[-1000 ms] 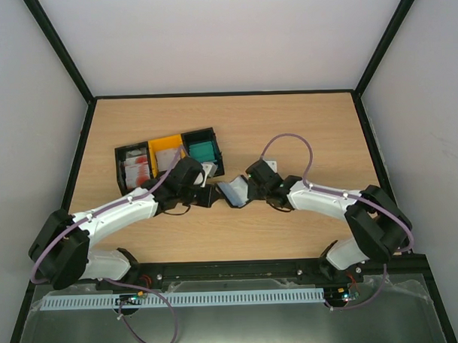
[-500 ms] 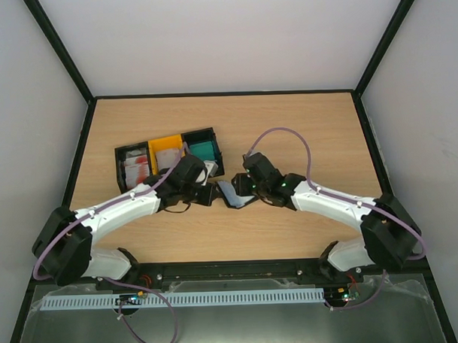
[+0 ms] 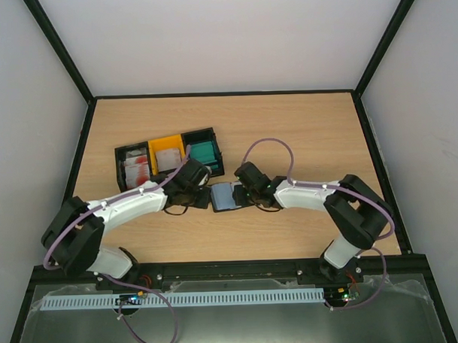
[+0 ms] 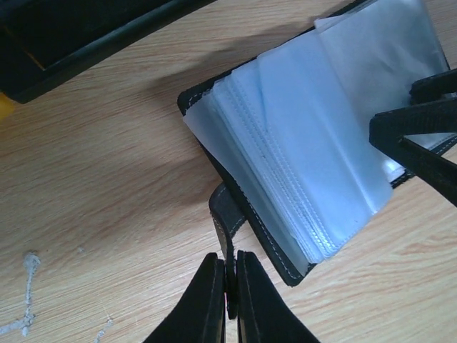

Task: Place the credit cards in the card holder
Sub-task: Open the card holder at the center of the board.

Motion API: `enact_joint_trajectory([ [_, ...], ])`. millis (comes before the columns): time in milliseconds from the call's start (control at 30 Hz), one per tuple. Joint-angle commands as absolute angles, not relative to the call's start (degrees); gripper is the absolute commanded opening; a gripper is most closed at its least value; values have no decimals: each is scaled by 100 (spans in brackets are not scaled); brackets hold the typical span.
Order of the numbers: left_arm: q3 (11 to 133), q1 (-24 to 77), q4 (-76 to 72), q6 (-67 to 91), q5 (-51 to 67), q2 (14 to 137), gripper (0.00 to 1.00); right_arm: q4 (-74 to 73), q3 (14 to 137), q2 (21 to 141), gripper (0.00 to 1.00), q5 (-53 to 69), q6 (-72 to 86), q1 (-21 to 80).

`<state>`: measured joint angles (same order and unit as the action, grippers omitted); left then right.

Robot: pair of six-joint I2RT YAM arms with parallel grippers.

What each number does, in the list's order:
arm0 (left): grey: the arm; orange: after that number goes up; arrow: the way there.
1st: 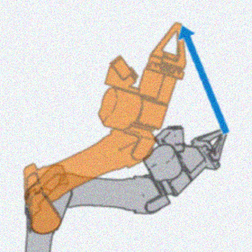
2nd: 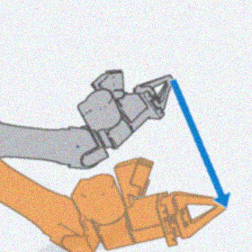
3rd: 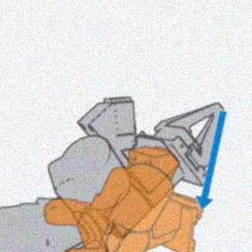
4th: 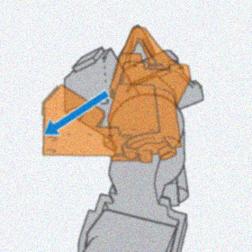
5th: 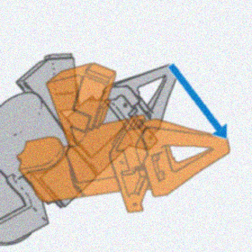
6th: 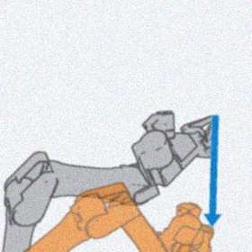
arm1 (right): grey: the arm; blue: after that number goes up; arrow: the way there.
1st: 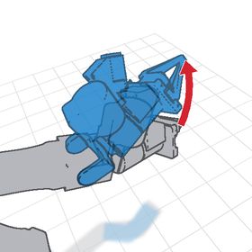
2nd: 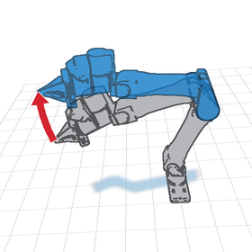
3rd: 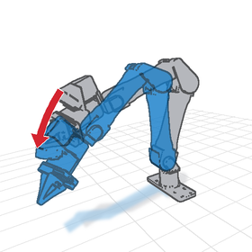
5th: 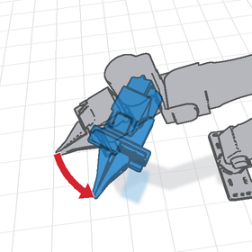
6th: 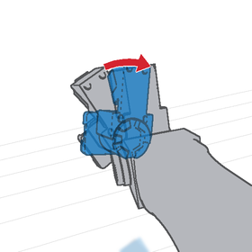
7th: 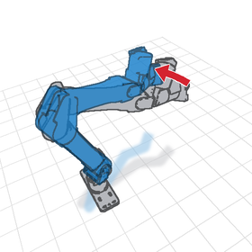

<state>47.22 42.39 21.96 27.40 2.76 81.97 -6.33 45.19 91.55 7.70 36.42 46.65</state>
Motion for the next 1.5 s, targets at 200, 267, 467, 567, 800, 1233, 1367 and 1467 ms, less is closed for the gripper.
enact_joint_trajectory([
  [200,5033,4192,2514,2778,-356,8561,26,-716,4797,9469,41,203,3915,4712],
  [267,5104,4192,2594,2815,-497,8554,35,-723,4770,9427,41,185,3978,4724],
  [467,5198,4192,2468,2993,-415,8230,39,-738,4933,9202,40,232,3913,4983],
  [567,4941,4188,2033,3320,-296,7975,31,-885,5190,9373,43,71,3815,5234],
  [800,4083,3850,1146,4226,-291,7415,18,-1291,5663,10169,49,-623,3702,5643],
  [1233,3873,3605,1103,4109,-53,7085,18,-1420,5714,10221,20,-1025,4010,5723],
  [1367,3868,3608,1062,4056,54,7083,18,-1348,5651,10078,30,-1010,4156,5723],
  [1467,3863,3609,1031,4043,112,7107,18,-1352,5635,10030,32,-1044,4217,5724],
])
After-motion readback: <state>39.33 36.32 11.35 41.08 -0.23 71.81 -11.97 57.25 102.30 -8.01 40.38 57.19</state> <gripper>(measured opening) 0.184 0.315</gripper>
